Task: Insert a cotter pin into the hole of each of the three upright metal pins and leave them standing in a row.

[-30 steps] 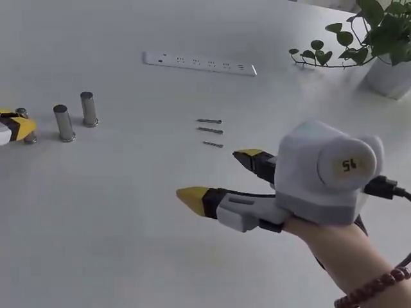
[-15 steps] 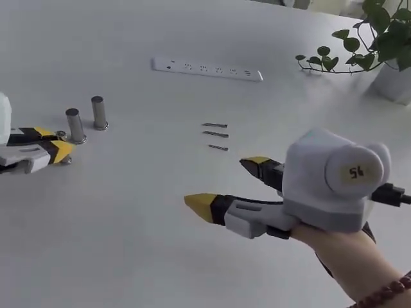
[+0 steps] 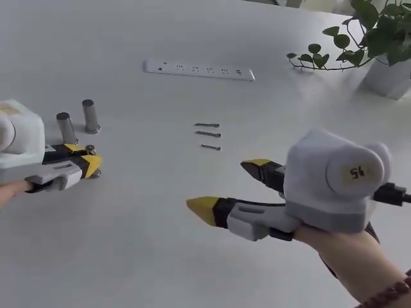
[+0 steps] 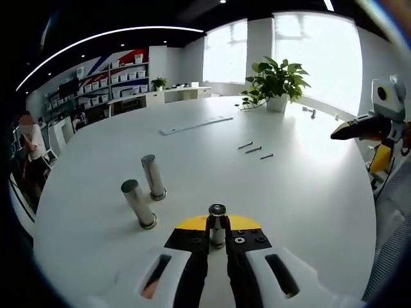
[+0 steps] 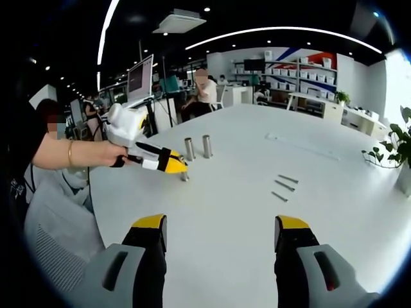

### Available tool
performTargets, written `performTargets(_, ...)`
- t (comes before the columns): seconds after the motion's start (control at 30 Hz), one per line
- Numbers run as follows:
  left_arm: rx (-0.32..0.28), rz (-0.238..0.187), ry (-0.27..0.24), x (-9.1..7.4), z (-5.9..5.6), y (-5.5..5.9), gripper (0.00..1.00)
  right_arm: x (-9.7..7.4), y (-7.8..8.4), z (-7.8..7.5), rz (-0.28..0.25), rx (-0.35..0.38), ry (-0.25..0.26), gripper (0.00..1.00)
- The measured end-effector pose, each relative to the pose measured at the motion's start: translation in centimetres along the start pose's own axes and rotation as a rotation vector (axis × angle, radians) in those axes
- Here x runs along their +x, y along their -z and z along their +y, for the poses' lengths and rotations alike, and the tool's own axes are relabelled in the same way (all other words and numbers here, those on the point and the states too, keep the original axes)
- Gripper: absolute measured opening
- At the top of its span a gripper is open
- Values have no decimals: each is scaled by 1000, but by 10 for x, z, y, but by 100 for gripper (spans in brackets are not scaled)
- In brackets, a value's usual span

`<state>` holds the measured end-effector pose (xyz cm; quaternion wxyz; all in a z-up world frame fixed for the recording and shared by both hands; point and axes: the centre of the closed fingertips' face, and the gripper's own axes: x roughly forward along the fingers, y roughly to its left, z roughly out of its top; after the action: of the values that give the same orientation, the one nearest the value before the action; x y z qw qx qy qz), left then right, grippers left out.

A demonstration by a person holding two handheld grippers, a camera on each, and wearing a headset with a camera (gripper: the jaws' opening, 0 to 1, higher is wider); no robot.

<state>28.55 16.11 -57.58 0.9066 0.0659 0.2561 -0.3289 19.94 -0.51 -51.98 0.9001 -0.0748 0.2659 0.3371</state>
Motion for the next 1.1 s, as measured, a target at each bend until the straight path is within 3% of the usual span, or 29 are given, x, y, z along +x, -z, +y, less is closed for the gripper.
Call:
performTargets(0.4,-37,-33,10,13,-27,-11,7,-4,5,-2,2,10,1,65)
performTargets(0.87,-64,-44,14,26,-49,-17,7,-5,9,-5,6,13,-1,65)
performTargets(1.1,-36,-46,23,29,-54,-17,7,-6,11,-6,15,13,3,64)
